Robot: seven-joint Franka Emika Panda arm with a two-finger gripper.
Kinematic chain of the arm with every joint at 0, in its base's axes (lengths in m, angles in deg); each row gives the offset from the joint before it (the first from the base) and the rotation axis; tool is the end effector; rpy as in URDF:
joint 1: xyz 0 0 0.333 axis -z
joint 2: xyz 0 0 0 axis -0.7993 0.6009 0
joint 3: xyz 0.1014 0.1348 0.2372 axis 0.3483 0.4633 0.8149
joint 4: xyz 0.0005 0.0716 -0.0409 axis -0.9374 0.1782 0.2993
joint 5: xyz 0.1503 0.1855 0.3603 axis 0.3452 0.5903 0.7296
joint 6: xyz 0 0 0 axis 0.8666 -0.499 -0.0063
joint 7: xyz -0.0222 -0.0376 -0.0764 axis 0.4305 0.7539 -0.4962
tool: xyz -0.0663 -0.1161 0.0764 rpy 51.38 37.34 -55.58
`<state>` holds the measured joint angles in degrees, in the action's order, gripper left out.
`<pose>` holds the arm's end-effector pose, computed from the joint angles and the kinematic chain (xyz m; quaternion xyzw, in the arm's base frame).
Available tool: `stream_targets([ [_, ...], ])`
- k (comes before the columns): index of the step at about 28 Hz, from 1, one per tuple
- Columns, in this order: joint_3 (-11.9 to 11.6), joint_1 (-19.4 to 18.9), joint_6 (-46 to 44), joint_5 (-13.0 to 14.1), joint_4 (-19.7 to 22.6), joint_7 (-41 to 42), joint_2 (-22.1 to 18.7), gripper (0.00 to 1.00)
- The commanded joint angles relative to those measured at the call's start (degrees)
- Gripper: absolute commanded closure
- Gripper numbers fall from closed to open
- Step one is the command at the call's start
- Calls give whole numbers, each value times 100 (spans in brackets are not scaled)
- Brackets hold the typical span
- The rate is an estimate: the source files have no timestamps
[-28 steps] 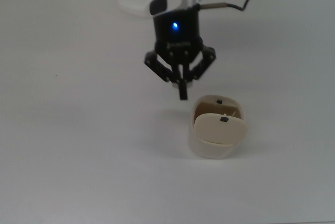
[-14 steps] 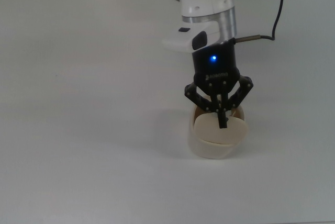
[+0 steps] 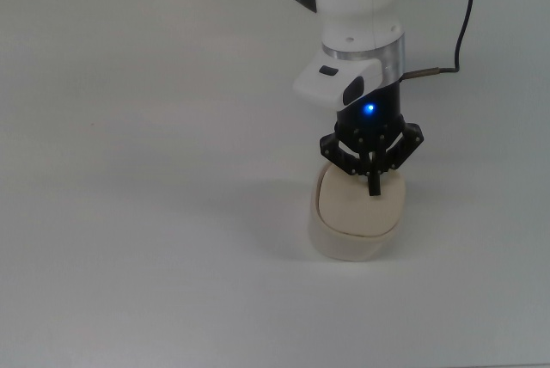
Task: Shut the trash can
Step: 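Push the lid down with the gripper until it shuts on the can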
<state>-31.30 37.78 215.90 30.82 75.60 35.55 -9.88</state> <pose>0.7514 0.2061 0.4022 -0.9666 -0.0119 -0.2385 0.0932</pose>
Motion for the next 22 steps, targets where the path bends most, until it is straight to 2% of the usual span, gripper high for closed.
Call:
stream_targets([
  [1, -49, -27, -613, -170, 114, -88, -163, 100],
  [4, -41, -27, -1245, -424, 114, -61, -154, 100],
  [7, -23, -45, -1641, -548, 131, -61, -146, 100],
  [11, -23, -133, -1765, -600, 193, -52, -137, 100],
  [16, -23, -150, -1766, -794, 298, -70, -93, 100],
  [22, -23, -150, -1766, -820, 307, -52, -49, 100],
])
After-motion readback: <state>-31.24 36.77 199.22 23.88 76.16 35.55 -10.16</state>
